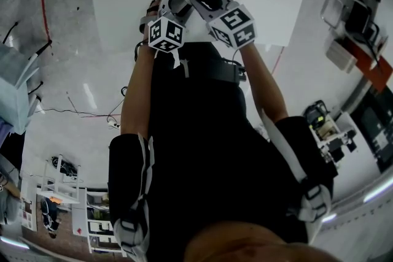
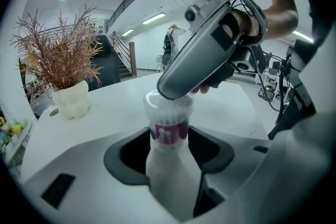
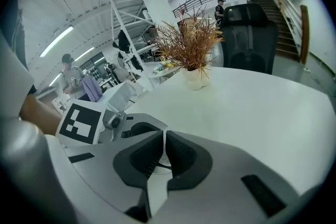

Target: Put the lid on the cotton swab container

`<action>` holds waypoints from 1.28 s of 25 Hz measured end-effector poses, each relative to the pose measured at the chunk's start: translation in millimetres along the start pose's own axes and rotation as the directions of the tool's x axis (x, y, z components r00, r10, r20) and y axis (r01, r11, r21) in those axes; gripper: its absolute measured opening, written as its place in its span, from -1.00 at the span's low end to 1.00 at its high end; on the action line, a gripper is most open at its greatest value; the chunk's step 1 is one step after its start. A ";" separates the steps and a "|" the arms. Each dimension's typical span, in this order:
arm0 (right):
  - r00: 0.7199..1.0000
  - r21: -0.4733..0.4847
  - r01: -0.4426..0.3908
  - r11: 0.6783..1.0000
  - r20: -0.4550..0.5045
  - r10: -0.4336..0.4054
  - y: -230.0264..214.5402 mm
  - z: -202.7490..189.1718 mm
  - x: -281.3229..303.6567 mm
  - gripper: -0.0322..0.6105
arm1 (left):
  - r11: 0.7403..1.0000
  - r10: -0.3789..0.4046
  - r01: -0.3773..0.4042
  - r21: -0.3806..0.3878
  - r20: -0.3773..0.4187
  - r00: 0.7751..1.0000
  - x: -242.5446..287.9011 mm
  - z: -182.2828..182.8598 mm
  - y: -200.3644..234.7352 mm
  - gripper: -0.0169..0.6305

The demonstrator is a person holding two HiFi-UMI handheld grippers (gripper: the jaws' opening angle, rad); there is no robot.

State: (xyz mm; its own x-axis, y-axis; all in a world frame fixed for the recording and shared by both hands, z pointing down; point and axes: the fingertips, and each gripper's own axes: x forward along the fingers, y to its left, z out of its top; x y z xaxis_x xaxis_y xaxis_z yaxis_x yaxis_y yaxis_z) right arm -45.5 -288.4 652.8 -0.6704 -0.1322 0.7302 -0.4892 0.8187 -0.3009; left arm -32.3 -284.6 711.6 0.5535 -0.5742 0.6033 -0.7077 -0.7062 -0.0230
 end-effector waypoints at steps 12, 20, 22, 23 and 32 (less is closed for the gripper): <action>0.999 -0.015 0.045 0.999 0.015 -0.044 0.3 1.2 -1.0 -0.84 | 0.997 0.048 -0.051 -0.065 -0.038 0.998 -26.2 -9.6 8.7 -0.19; 0.950 0.105 0.169 0.980 0.246 -0.191 22.0 23.7 -58.9 -0.84 | 0.977 0.160 -0.139 -0.159 0.127 0.979 -126.1 24.2 12.6 -0.43; 0.916 0.136 0.223 0.965 0.308 -0.255 37.6 27.5 -87.0 -0.84 | 0.966 0.219 -0.188 -0.175 0.177 0.960 -162.8 41.9 10.1 -0.71; 0.898 0.154 0.244 0.957 0.336 -0.283 48.0 28.1 -102.1 -0.84 | 0.960 0.248 -0.215 -0.179 0.188 0.950 -181.8 49.1 6.7 -0.86; 0.736 0.295 0.350 0.889 0.500 -0.456 159.3 -1.6 -224.8 -0.86 | 0.913 0.371 -0.285 -0.292 0.304 0.878 -331.8 103.6 -60.1 -0.93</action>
State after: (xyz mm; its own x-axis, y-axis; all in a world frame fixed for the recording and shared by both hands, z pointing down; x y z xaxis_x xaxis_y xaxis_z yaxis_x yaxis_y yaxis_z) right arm 28.2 -127.4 441.8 -0.5495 -0.7503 0.3677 -0.8343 0.5164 -0.1929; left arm -127.9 -94.5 430.2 0.3570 -0.8917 0.2783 -0.9318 -0.3607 0.0399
